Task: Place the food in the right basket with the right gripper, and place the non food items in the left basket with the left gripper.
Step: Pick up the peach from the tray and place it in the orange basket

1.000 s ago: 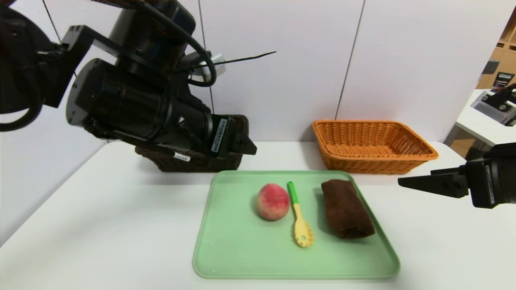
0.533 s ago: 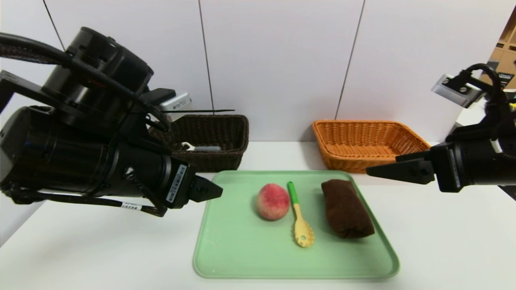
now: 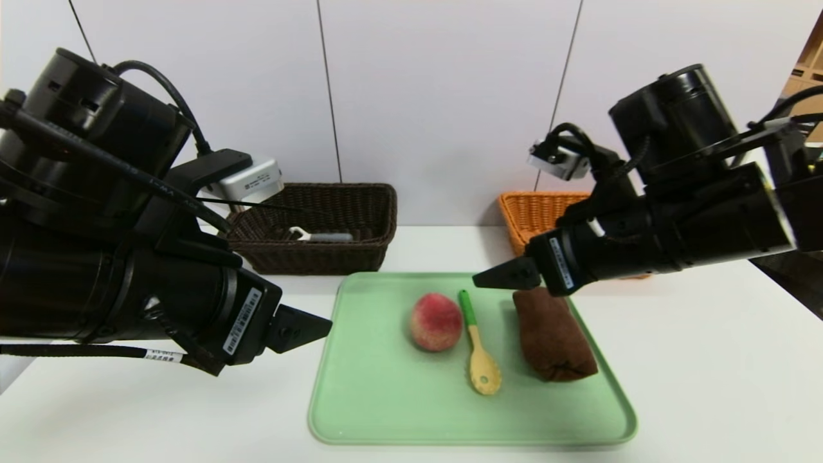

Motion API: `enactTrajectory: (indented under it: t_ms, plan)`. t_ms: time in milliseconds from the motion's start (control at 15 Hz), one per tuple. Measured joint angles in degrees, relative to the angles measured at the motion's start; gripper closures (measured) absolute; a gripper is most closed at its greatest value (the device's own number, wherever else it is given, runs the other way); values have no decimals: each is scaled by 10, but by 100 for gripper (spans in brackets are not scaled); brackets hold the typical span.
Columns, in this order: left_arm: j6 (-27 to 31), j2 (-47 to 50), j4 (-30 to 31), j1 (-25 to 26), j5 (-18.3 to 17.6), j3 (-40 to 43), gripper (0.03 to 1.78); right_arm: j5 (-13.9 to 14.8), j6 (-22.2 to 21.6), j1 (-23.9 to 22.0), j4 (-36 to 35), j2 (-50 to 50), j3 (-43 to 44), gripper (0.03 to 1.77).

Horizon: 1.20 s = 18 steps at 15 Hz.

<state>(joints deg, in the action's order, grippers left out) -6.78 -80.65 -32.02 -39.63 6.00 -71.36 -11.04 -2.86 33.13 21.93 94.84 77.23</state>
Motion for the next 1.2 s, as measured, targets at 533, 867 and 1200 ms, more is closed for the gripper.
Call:
enactTrajectory:
  t_ms: [533,867,1200]
  plan:
    - [-3,3,5,0,0,22,12,94,-16,86,28,158,71,9]
    - [-6,7,6,0,1,28,12,108,-15,95,19,215,98,9]
    - [-5,9,6,1,1,33,12,127,-14,94,18,247,113,9]
